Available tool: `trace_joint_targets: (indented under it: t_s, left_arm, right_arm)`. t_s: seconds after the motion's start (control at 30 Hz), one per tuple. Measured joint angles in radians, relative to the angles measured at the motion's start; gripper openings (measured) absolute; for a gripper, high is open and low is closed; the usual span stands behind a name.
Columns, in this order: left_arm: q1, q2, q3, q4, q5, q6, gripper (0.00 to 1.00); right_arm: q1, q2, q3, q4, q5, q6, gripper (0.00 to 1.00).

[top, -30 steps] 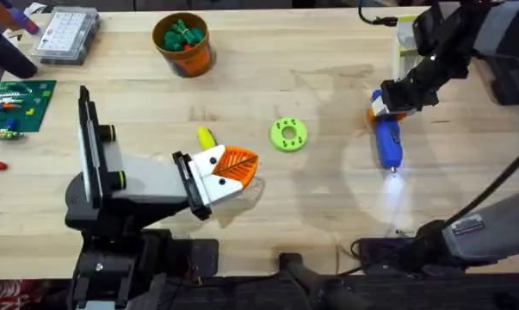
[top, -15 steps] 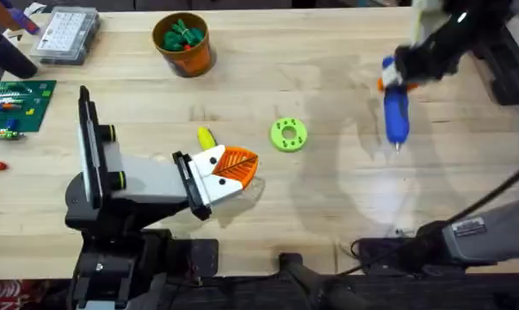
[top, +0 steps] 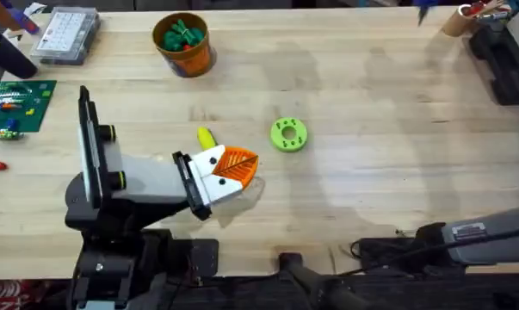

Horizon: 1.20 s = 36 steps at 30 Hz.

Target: Pick up the gripper from the table and insert it into the empty holder that is missing its gripper. Then pick up a screw, insert it into the mounting hole, and use the screwdriver to tighten it. Finally, clean up the table by picking up the vegetable and placing it into the bucket.

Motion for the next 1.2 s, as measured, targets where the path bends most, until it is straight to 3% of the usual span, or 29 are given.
trace_joint_targets:
  t_s: [0.27, 0.57, 0.93, 1.2]
  left_arm:
    - [0.0, 0.0, 0.0, 0.0, 0.0, 0.0, 0.004]
    - [0.0, 0.0, 0.0, 0.0, 0.0, 0.0, 0.004]
    - [0.0, 0.0, 0.0, 0.0, 0.0, 0.0, 0.004]
    - [0.0, 0.0, 0.0, 0.0, 0.0, 0.0, 0.004]
  right_arm:
    - [0.06, -0.006, 0.136, 0.095, -0.129, 0.011, 0.024]
    - [0.077, -0.013, 0.137, 0.255, -0.353, 0.079, 0.024]
    - [0.154, -0.019, 0.132, 0.254, -0.488, 0.095, 0.023]
    - [0.248, -0.028, 0.015, 0.32, -0.51, 0.105, 0.023]
